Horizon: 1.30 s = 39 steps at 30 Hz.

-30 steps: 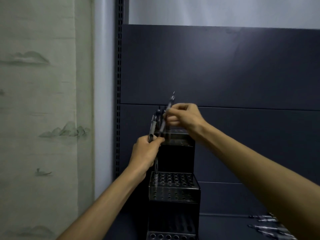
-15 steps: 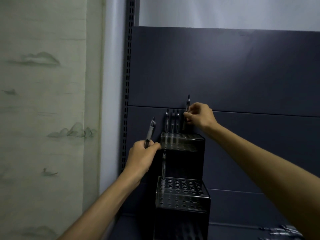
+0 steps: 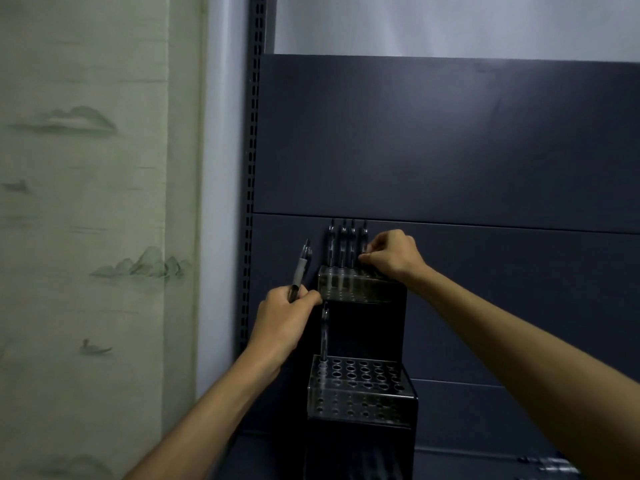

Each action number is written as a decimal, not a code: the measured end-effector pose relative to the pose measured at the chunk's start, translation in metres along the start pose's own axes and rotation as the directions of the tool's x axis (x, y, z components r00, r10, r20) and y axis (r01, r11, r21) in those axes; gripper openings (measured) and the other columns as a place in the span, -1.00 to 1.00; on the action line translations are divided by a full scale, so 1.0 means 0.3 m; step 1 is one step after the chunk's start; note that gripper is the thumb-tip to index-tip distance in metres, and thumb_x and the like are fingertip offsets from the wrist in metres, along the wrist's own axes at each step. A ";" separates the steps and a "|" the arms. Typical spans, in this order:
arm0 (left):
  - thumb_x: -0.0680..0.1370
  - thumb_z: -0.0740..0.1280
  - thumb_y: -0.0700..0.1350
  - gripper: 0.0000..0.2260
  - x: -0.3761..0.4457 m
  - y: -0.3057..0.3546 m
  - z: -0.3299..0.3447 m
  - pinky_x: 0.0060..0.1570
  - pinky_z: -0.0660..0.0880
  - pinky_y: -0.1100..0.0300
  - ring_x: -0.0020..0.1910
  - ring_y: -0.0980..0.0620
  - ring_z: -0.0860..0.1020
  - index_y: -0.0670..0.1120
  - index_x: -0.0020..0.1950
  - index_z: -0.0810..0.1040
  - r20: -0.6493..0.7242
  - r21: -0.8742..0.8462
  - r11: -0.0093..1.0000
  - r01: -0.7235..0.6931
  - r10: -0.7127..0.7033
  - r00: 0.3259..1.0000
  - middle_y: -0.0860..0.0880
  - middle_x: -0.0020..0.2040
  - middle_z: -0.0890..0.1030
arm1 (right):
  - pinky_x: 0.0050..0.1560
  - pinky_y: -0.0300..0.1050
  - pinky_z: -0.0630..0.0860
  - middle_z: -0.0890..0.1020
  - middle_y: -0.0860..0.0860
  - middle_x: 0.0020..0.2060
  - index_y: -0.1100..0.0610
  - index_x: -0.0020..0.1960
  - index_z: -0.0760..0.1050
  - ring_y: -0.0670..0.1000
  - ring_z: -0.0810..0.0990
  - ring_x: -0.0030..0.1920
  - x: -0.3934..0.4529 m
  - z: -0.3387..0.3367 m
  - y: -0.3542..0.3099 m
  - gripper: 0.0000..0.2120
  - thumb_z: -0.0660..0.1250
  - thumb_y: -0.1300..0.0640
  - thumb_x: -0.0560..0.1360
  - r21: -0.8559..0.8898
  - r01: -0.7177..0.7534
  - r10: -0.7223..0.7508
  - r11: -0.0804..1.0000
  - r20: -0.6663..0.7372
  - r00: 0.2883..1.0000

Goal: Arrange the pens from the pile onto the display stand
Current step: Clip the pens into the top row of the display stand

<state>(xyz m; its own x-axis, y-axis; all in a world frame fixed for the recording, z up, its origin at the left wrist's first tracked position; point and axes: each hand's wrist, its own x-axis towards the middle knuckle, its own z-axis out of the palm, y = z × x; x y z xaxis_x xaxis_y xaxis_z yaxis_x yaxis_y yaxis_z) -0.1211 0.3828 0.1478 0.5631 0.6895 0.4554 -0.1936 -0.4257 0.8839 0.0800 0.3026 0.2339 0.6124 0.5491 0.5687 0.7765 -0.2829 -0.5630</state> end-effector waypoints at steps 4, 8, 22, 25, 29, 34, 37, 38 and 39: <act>0.52 0.36 -0.15 -0.58 -0.002 -0.004 0.011 -0.55 0.15 0.23 -0.54 0.08 0.17 0.03 -0.41 0.19 0.002 -0.004 1.000 0.011 -0.011 1.000 0.07 -0.51 0.20 | -0.12 -0.16 0.47 0.63 0.04 -0.25 0.12 -0.28 0.57 -0.05 0.56 -0.15 -0.008 0.002 -0.003 -0.81 0.50 0.15 0.47 -0.023 -0.017 0.017 1.000 -0.012 1.000; 0.51 0.36 -0.14 -0.60 -0.009 -0.006 0.019 -0.52 0.15 0.21 -0.51 0.07 0.16 0.03 -0.39 0.19 0.007 0.002 1.000 0.011 -0.011 1.000 0.07 -0.49 0.20 | -0.14 -0.18 0.44 0.60 0.02 -0.29 0.13 -0.28 0.56 -0.05 0.55 -0.17 -0.016 0.001 -0.011 -0.80 0.51 0.14 0.46 -0.031 -0.036 0.036 0.999 -0.024 0.999; 0.52 0.36 -0.13 -0.62 -0.023 0.030 0.021 -0.55 0.17 0.23 -0.53 0.08 0.18 0.02 -0.38 0.22 0.024 0.012 1.000 0.020 -0.020 1.000 0.06 -0.50 0.22 | -0.06 -0.14 0.63 0.69 0.00 -0.20 0.14 -0.03 0.65 -0.04 0.67 -0.15 -0.096 -0.044 -0.065 -0.92 0.42 0.22 0.48 0.176 0.181 -0.141 0.968 -0.218 0.966; 0.52 0.37 -0.14 -0.61 -0.026 0.054 0.042 -0.57 0.15 0.24 -0.56 0.06 0.18 0.02 -0.40 0.24 0.042 -0.011 0.999 0.036 -0.036 0.998 0.04 -0.50 0.23 | 0.01 -0.14 0.62 0.72 0.07 -0.14 0.17 -0.04 0.67 0.00 0.66 -0.09 -0.161 -0.071 -0.137 -0.90 0.38 0.29 0.54 0.528 0.035 -0.218 0.849 0.288 0.933; 0.52 0.36 -0.13 -0.68 -0.033 0.088 0.070 -0.55 0.15 0.24 -0.61 0.06 0.21 0.00 -0.40 0.36 0.065 -0.041 0.998 0.049 -0.046 0.997 0.04 -0.54 0.28 | -0.13 -0.29 0.54 0.68 0.07 -0.14 0.32 0.04 0.64 -0.09 0.63 -0.15 -0.230 -0.072 -0.161 -0.86 0.44 0.27 0.52 0.534 0.034 -0.358 0.845 0.517 0.778; 0.52 0.34 -0.15 -0.70 -0.039 0.099 0.083 -0.57 0.14 0.26 -0.63 0.07 0.20 -0.03 -0.39 0.37 0.079 -0.060 0.996 0.064 -0.060 0.995 0.02 -0.54 0.29 | -0.18 -0.31 0.53 0.65 0.02 -0.21 0.30 0.00 0.62 -0.11 0.60 -0.20 -0.246 -0.072 -0.152 -0.88 0.44 0.24 0.53 0.564 0.038 -0.372 0.825 0.491 0.788; 0.55 0.31 -0.16 -0.70 -0.040 0.102 0.092 -0.56 0.14 0.25 -0.63 0.09 0.20 -0.03 -0.37 0.36 0.077 -0.043 0.997 0.064 -0.061 0.995 0.03 -0.55 0.28 | -0.13 -0.26 0.54 0.65 0.00 -0.20 0.23 -0.05 0.62 -0.10 0.61 -0.17 -0.248 -0.069 -0.148 -0.94 0.45 0.23 0.52 0.531 0.060 -0.368 0.845 0.498 0.785; 0.56 0.31 -0.16 -0.71 -0.041 0.104 0.096 -0.56 0.14 0.25 -0.63 0.09 0.20 -0.03 -0.36 0.37 0.084 -0.040 0.997 0.064 -0.061 0.995 0.04 -0.55 0.28 | -0.11 -0.25 0.55 0.66 0.00 -0.20 0.22 -0.06 0.62 -0.10 0.61 -0.16 -0.250 -0.069 -0.146 -0.95 0.45 0.23 0.52 0.513 0.074 -0.364 0.855 0.494 0.789; 0.56 0.31 -0.16 -0.72 -0.043 0.108 0.099 -0.56 0.15 0.25 -0.63 0.09 0.21 -0.03 -0.35 0.38 0.092 -0.044 0.997 0.065 -0.060 0.994 0.05 -0.56 0.28 | -0.09 -0.23 0.56 0.66 0.02 -0.20 0.21 -0.07 0.62 -0.08 0.61 -0.15 -0.252 -0.068 -0.146 -0.96 0.44 0.23 0.52 0.505 0.081 -0.361 0.860 0.487 0.795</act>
<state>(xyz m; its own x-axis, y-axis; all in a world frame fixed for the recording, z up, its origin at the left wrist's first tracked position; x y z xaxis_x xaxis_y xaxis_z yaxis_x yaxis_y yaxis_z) -0.1107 0.3428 0.1674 0.6452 0.6573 0.3895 -0.1918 -0.3541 0.9153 0.0029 0.2574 0.2278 0.1345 0.9217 0.3637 0.6425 0.1984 -0.7402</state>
